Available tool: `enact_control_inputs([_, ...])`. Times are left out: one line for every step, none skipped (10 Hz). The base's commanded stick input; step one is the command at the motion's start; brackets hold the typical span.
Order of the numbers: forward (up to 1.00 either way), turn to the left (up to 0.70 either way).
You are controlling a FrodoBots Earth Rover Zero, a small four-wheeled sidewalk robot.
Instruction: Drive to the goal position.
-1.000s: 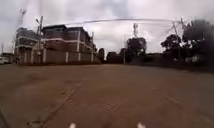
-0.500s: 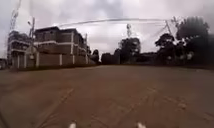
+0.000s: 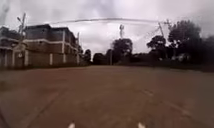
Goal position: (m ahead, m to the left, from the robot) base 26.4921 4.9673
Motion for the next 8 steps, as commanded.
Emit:
enact_control_inputs([0.70, 0.00])
enact_control_inputs([0.70, 0.00])
enact_control_inputs([0.70, 0.00])
enact_control_inputs([0.70, 0.00])
enact_control_inputs([0.70, 0.00])
enact_control_inputs([0.70, 0.00])
enact_control_inputs([0.70, 0.00])
enact_control_inputs([0.70, 0.35])
